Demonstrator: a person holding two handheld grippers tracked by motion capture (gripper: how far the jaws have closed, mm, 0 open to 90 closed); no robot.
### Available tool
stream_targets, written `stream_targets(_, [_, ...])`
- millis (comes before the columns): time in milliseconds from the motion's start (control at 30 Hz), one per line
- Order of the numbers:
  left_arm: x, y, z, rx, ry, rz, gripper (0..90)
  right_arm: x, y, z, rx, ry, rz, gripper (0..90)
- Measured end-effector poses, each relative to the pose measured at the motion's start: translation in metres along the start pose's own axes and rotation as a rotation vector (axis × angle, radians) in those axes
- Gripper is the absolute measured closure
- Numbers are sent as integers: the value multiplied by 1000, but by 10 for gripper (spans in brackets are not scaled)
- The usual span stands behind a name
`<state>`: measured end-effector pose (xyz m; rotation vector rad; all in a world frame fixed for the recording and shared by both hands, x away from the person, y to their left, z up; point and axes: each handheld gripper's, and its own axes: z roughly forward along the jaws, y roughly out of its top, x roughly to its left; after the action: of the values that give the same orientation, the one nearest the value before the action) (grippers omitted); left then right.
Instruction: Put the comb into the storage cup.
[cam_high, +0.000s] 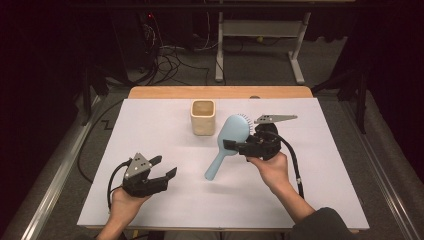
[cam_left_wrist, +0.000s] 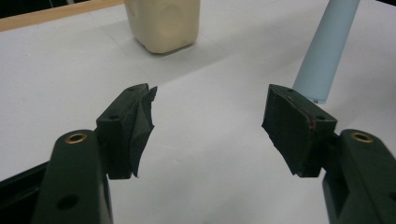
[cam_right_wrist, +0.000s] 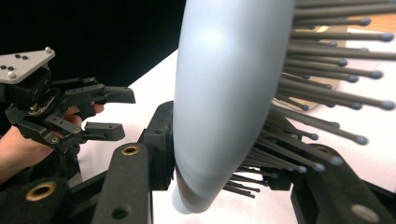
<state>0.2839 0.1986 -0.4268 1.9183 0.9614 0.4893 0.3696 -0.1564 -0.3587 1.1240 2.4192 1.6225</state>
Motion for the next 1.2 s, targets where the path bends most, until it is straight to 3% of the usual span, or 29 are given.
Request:
stream_targets(1000, [21,-37,-13,-37,77,-79,338,-6,25,4,17,-31,-15,553])
stream_targets(1200, [22,-43,-9,-4,94,-84,337,-7,30,8,5,-24,-12,553])
